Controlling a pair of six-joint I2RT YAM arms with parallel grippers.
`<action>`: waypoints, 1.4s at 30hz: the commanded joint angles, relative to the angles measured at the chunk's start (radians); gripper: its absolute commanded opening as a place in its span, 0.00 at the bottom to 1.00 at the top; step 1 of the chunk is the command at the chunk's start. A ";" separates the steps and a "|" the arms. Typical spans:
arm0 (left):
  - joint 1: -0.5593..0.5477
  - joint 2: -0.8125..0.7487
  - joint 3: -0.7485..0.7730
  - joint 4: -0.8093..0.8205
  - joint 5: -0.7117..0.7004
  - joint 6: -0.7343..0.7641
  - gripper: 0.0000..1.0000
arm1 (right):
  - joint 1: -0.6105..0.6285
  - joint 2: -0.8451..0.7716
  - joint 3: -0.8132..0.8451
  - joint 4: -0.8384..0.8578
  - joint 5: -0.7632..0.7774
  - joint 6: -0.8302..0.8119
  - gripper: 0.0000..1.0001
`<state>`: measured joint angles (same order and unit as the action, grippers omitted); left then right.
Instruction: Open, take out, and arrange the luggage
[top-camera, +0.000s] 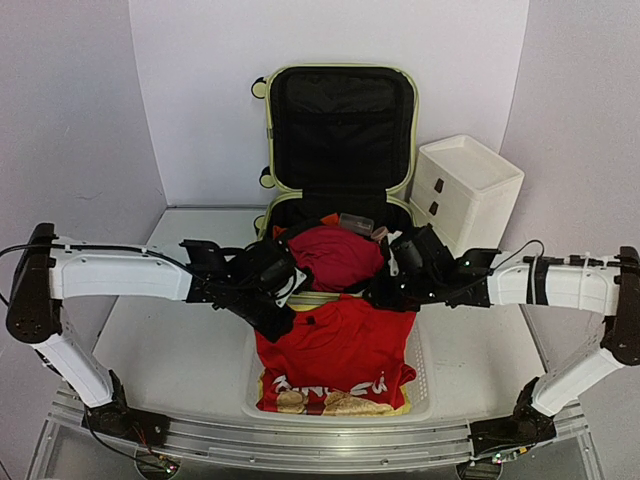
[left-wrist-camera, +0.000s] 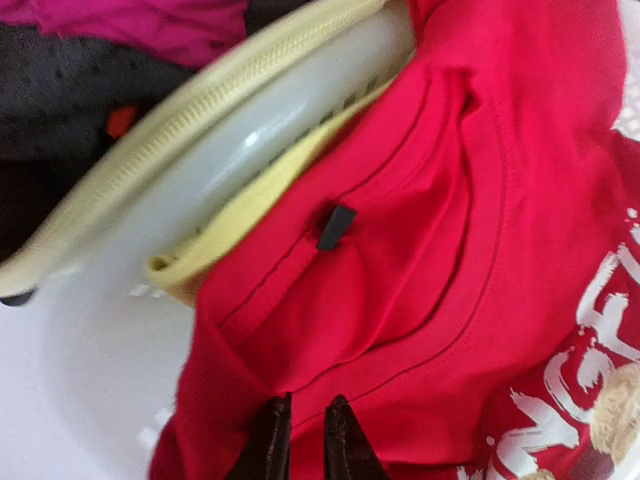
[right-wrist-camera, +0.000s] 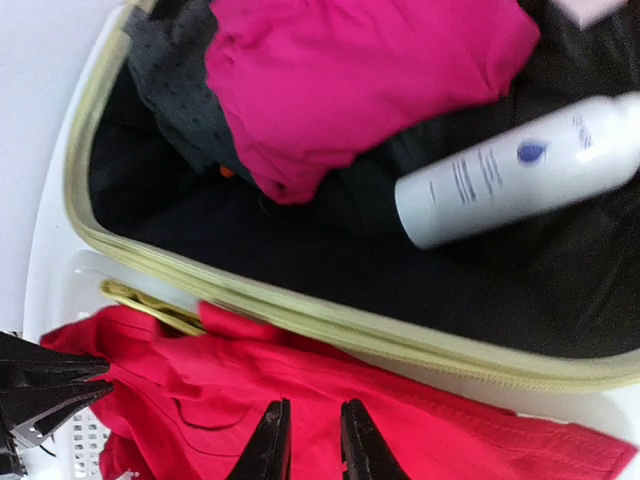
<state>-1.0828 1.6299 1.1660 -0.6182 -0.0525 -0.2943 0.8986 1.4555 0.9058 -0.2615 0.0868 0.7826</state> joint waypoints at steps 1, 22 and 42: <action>0.015 -0.135 0.123 -0.028 -0.137 0.027 0.24 | -0.044 -0.041 0.214 -0.122 0.017 -0.138 0.22; 0.331 0.198 0.501 0.020 0.043 -0.194 0.86 | -0.386 0.450 0.705 -0.217 -0.264 -0.297 0.63; 0.398 0.588 0.707 0.064 0.229 -0.375 0.76 | -0.464 0.762 0.823 -0.237 -0.358 -0.317 0.64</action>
<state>-0.6964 2.1826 1.7973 -0.5926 0.1291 -0.6159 0.4408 2.1826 1.6726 -0.5068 -0.2481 0.4641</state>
